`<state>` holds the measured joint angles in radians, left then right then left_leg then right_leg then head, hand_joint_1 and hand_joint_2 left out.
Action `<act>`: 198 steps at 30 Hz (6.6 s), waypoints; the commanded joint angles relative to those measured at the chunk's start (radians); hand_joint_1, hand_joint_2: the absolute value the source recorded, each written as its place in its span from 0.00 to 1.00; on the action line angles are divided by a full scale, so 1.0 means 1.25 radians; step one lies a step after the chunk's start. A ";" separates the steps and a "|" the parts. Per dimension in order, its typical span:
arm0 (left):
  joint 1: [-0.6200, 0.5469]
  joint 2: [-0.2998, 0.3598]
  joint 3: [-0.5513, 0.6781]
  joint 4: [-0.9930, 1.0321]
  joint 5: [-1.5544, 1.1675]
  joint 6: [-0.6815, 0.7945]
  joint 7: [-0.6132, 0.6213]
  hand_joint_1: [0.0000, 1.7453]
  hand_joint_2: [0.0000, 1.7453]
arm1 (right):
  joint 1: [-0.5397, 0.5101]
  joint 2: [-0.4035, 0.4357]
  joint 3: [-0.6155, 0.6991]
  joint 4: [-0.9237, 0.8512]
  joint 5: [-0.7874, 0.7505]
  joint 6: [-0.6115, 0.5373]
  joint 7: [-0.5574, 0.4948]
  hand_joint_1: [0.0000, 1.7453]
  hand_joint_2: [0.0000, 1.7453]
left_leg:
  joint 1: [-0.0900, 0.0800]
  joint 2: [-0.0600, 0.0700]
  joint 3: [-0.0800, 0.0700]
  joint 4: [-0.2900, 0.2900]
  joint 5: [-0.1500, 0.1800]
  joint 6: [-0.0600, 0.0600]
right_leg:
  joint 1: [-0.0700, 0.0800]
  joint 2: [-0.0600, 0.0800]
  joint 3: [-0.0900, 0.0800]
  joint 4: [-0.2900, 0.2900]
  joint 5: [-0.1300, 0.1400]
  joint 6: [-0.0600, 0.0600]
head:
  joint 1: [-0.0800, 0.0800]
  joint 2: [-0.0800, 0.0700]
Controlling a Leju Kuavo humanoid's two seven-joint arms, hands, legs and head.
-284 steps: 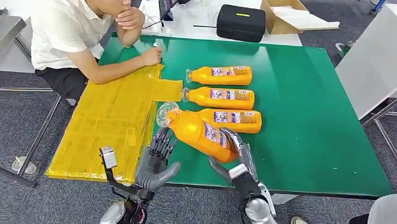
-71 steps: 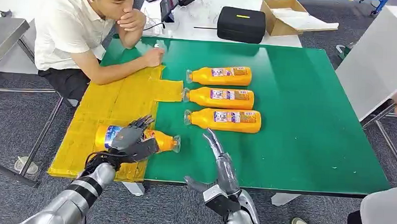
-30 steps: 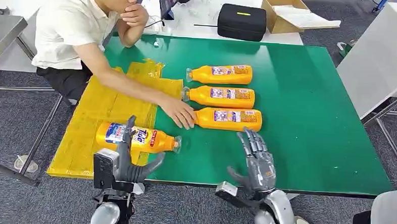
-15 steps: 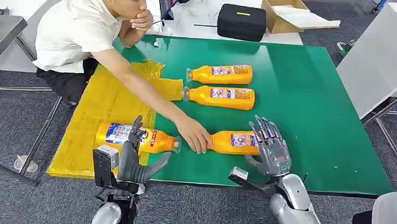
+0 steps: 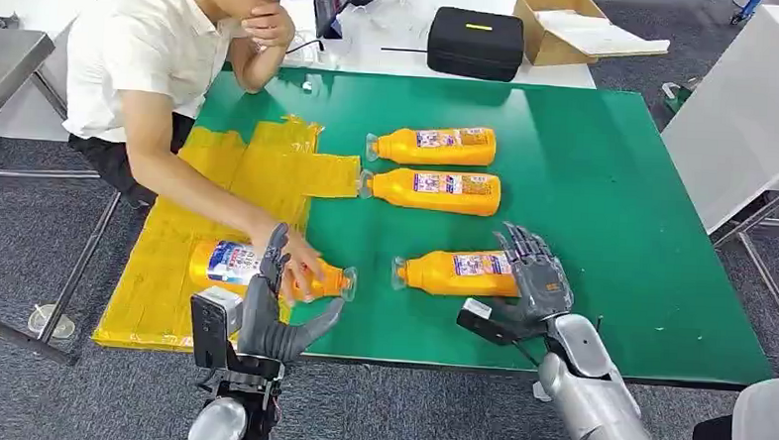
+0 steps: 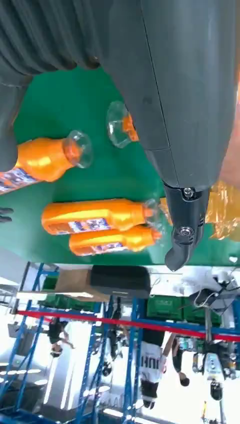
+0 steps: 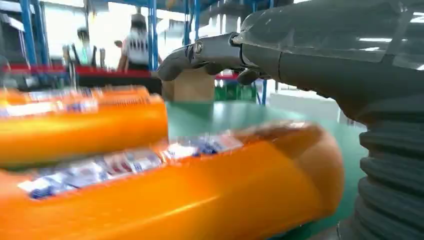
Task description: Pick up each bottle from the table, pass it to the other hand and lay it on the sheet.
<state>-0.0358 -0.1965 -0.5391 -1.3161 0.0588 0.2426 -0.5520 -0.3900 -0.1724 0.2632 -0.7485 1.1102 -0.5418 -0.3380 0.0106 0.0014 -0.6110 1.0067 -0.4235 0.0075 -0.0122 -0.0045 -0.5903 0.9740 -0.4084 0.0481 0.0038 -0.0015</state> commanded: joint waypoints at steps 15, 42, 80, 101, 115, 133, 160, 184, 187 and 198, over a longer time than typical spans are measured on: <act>-0.028 0.027 -0.032 0.014 -0.018 -0.002 0.019 0.00 1.00 | -0.129 -0.062 0.138 0.185 -0.034 0.264 0.091 1.00 1.00 | 0.000 0.000 0.001 0.000 0.001 0.001 | 0.000 0.000 0.001 0.000 0.001 0.000 | 0.000 0.000; -0.055 0.019 -0.044 0.030 -0.005 -0.017 0.011 0.00 1.00 | -0.104 -0.104 0.062 0.198 -0.298 0.520 -0.085 1.00 1.00 | 0.000 -0.006 0.005 0.000 0.003 0.003 | 0.000 -0.006 0.007 -0.002 0.002 0.001 | 0.000 0.000; -0.077 0.019 -0.043 0.006 0.256 -0.189 0.028 0.00 1.00 | 0.004 0.194 0.219 -0.143 -0.704 0.516 -0.196 1.00 1.00 | 0.000 0.001 -0.002 0.000 0.002 0.000 | 0.000 0.002 -0.003 0.001 0.002 0.001 | 0.000 0.000; -0.098 0.015 -0.062 0.044 0.268 -0.207 0.055 0.00 1.00 | -0.007 0.196 0.239 -0.080 -0.652 0.470 -0.180 1.00 1.00 | 0.000 0.000 -0.002 0.000 0.003 0.001 | 0.000 0.000 -0.002 0.001 0.002 0.001 | 0.000 0.000; -0.137 -0.011 -0.030 0.123 0.228 -0.115 0.038 0.04 1.00 | -0.001 0.200 0.316 -0.084 -0.541 0.399 -0.166 1.00 1.00 | 0.000 0.000 -0.001 0.000 0.002 0.001 | 0.000 0.000 -0.002 0.001 0.002 0.001 | 0.000 0.000; -0.133 -0.008 -0.025 0.130 0.322 -0.256 0.081 1.00 1.00 | 0.010 0.187 0.315 -0.126 -0.611 0.468 -0.209 1.00 1.00 | 0.000 0.000 -0.001 0.000 0.002 0.001 | 0.000 0.000 -0.002 0.001 0.001 0.001 | 0.000 0.000; -0.079 0.033 0.128 -0.067 0.156 0.008 0.027 1.00 1.00 | 0.199 0.195 0.119 -0.286 -0.220 -0.125 -0.204 0.00 0.00 | 0.000 -0.003 -0.002 0.000 0.002 0.001 | 0.000 -0.003 -0.001 0.001 0.000 0.001 | 0.000 0.000; -0.308 0.134 0.098 0.383 -0.664 0.144 0.223 1.00 1.00 | 0.237 0.166 0.106 -0.366 -0.263 -0.114 -0.234 0.00 0.00 | -0.001 -0.003 -0.003 -0.001 0.004 0.001 | -0.001 -0.002 -0.002 0.001 0.002 0.001 | 0.000 0.000; -0.384 0.139 0.080 0.533 -0.705 0.052 0.208 1.00 1.00 | 0.226 0.173 0.124 -0.334 -0.292 -0.105 -0.243 0.00 0.00 | 0.000 -0.005 -0.003 -0.001 0.005 0.001 | 0.000 -0.004 -0.002 0.000 0.002 0.001 | 0.001 0.000; -0.505 0.145 -0.023 0.757 -0.853 -0.120 0.224 0.43 1.00 | 0.197 0.167 0.176 -0.251 -0.308 -0.125 -0.288 0.00 0.00 | 0.001 -0.003 -0.002 0.000 0.004 0.001 | 0.001 -0.002 -0.001 0.001 0.002 0.001 | 0.000 0.000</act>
<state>-0.5092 -0.0393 -0.4452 -0.6572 -0.9770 0.2116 -0.2537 -0.0784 0.0698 0.3986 -1.2051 0.7185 -0.6729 -0.6775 0.0098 -0.0025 -0.6177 1.0067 -0.4170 0.0087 -0.0131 -0.0077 -0.5965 0.9756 -0.4052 0.0512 0.0038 -0.0015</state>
